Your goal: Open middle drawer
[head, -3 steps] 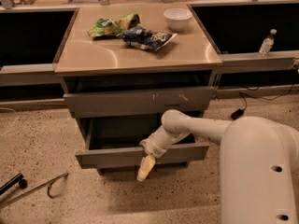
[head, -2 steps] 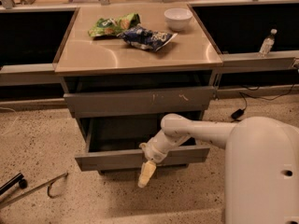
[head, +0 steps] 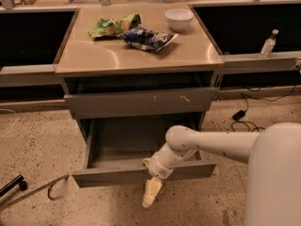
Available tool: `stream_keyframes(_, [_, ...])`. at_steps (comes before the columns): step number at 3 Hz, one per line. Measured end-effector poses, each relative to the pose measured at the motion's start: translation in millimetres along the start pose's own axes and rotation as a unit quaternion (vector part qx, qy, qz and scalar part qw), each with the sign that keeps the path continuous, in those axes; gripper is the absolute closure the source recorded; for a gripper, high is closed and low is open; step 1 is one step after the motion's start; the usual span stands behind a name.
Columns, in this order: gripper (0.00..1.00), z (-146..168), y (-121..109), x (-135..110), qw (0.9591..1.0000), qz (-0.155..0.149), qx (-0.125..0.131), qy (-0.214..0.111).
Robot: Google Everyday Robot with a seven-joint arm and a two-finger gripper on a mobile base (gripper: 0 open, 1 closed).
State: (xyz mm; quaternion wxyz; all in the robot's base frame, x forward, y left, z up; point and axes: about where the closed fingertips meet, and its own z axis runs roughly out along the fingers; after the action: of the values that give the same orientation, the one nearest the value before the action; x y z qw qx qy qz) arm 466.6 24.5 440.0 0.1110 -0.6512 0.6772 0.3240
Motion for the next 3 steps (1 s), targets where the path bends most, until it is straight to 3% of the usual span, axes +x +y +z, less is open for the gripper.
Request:
stream_keyframes(2, [0.0,0,27,2,0.9997,0.014,-0.018,-0.004])
stream_keyframes(3, [0.0,-4,68,6,0.9988,0.035,-0.035,-0.003])
